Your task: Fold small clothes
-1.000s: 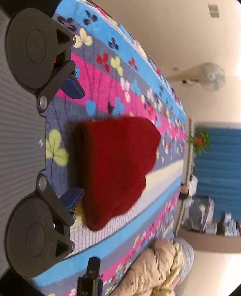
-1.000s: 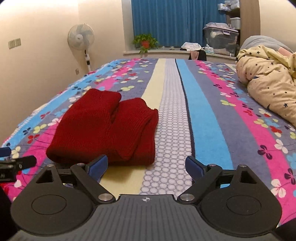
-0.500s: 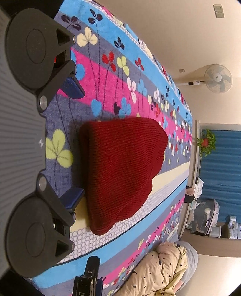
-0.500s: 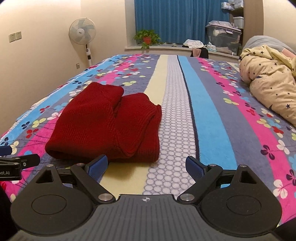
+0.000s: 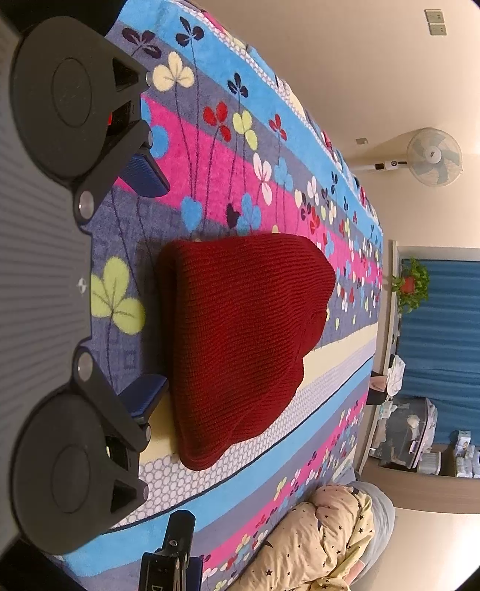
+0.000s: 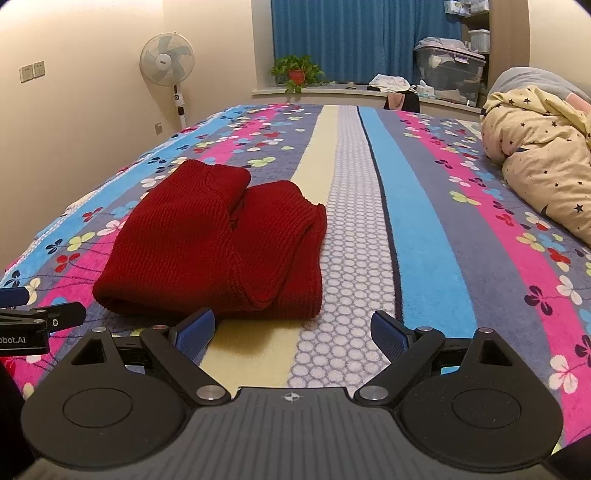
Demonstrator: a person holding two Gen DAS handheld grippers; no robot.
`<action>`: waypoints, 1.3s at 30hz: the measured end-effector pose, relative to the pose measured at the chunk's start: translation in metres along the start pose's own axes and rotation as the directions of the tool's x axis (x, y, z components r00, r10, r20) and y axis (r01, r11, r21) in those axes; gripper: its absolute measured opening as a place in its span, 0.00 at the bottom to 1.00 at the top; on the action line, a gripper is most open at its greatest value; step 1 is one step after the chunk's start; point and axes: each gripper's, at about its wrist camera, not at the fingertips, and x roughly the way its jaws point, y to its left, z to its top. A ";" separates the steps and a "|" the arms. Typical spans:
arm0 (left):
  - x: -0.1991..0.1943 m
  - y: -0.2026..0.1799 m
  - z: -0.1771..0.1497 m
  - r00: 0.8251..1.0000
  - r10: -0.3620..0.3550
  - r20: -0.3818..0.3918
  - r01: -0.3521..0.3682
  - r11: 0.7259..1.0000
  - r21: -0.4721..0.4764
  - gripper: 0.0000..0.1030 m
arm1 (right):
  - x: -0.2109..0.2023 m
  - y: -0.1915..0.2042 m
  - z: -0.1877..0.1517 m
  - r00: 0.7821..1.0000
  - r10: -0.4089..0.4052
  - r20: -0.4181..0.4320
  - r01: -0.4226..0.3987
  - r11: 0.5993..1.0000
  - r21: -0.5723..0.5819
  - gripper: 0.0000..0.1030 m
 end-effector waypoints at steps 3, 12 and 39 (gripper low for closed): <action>0.000 0.000 0.000 1.000 0.002 0.001 -0.002 1.000 0.001 0.99 | 0.000 0.000 0.000 1.000 -0.001 -0.003 0.001 1.000 -0.002 0.89; 0.002 0.003 0.000 1.000 0.010 -0.004 -0.010 1.000 -0.006 0.99 | 0.003 0.001 -0.001 1.000 0.004 -0.011 -0.004 1.000 -0.007 0.89; 0.003 0.004 -0.001 1.000 0.016 -0.007 -0.016 1.000 -0.009 0.99 | 0.003 -0.001 -0.004 1.000 0.014 -0.011 -0.014 1.000 -0.021 0.90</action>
